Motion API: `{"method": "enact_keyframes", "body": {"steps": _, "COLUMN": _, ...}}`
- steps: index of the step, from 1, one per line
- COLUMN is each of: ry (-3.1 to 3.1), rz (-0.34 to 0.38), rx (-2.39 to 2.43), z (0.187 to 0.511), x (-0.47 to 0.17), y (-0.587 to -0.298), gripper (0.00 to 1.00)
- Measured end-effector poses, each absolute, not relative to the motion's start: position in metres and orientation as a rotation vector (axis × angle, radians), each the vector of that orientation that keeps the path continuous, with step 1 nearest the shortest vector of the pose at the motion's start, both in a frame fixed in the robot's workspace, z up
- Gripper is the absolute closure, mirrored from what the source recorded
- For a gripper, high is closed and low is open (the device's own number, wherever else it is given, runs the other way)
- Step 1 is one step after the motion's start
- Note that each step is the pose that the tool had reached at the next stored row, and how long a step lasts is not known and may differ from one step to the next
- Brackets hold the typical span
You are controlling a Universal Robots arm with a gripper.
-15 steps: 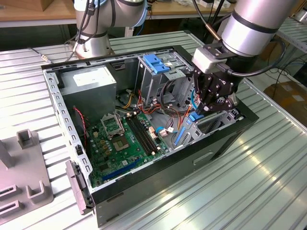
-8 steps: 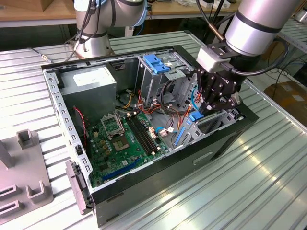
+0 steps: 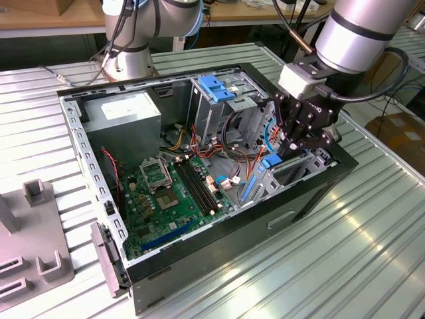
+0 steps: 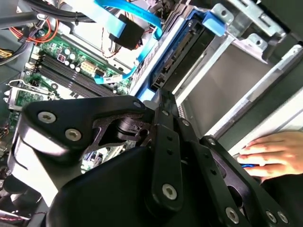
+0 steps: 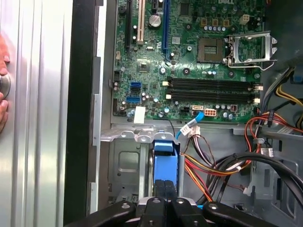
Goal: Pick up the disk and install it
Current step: 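Insert the first disk wire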
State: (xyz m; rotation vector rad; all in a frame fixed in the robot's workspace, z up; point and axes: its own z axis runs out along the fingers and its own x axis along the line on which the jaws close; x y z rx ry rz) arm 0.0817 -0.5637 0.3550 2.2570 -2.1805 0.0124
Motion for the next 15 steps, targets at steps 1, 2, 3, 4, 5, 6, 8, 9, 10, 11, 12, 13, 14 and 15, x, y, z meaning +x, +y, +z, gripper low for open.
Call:
{"method": "enact_keyframes", "body": {"steps": 1, "ry": -2.18, "rz": 0.013, "rx": 2.257, "z": 0.358, "x": 0.083, "y": -0.564, "gripper": 0.9}}
{"method": "enact_keyframes", "body": {"steps": 2, "ry": -2.18, "rz": 0.014, "rx": 2.256, "z": 0.361, "x": 0.085, "y": -0.564, "gripper": 0.9}}
{"method": "enact_keyframes", "body": {"steps": 3, "ry": -2.179, "rz": 0.015, "rx": 2.256, "z": 0.362, "x": 0.087, "y": -0.564, "gripper": 0.9}}
{"method": "enact_keyframes", "body": {"steps": 4, "ry": -2.179, "rz": 0.015, "rx": 2.256, "z": 0.362, "x": 0.089, "y": -0.564, "gripper": 0.9}}
{"method": "enact_keyframes", "body": {"steps": 5, "ry": -2.179, "rz": 0.015, "rx": 2.256, "z": 0.362, "x": 0.091, "y": -0.564, "gripper": 0.9}}
{"method": "enact_keyframes", "body": {"steps": 6, "ry": -2.179, "rz": 0.015, "rx": 2.256, "z": 0.362, "x": 0.095, "y": -0.564, "gripper": 0.9}}
{"method": "enact_keyframes", "body": {"steps": 8, "ry": -2.179, "rz": 0.015, "rx": 2.256, "z": 0.362, "x": 0.097, "y": -0.564, "gripper": 0.9}}
{"method": "enact_keyframes", "body": {"steps": 9, "ry": -2.179, "rz": 0.015, "rx": 2.256, "z": 0.362, "x": 0.099, "y": -0.564, "gripper": 0.9}}
{"method": "enact_keyframes", "body": {"steps": 10, "ry": -2.179, "rz": 0.015, "rx": 2.256, "z": 0.362, "x": 0.101, "y": -0.564, "gripper": 0.9}}
{"method": "enact_keyframes", "body": {"steps": 11, "ry": -2.179, "rz": 0.015, "rx": 2.256, "z": 0.362, "x": 0.102, "y": -0.564, "gripper": 0.9}}
{"method": "enact_keyframes", "body": {"steps": 12, "ry": -2.179, "rz": 0.015, "rx": 2.256, "z": 0.362, "x": 0.104, "y": -0.564, "gripper": 0.9}}
{"method": "enact_keyframes", "body": {"steps": 13, "ry": -2.179, "rz": 0.015, "rx": 2.256, "z": 0.362, "x": 0.105, "y": -0.564, "gripper": 0.9}}
{"method": "enact_keyframes", "body": {"steps": 14, "ry": -2.179, "rz": 0.015, "rx": 2.256, "z": 0.362, "x": 0.107, "y": -0.564, "gripper": 0.9}}
{"method": "enact_keyframes", "body": {"steps": 15, "ry": -2.179, "rz": 0.015, "rx": 2.256, "z": 0.362, "x": 0.109, "y": -0.564, "gripper": 0.9}}
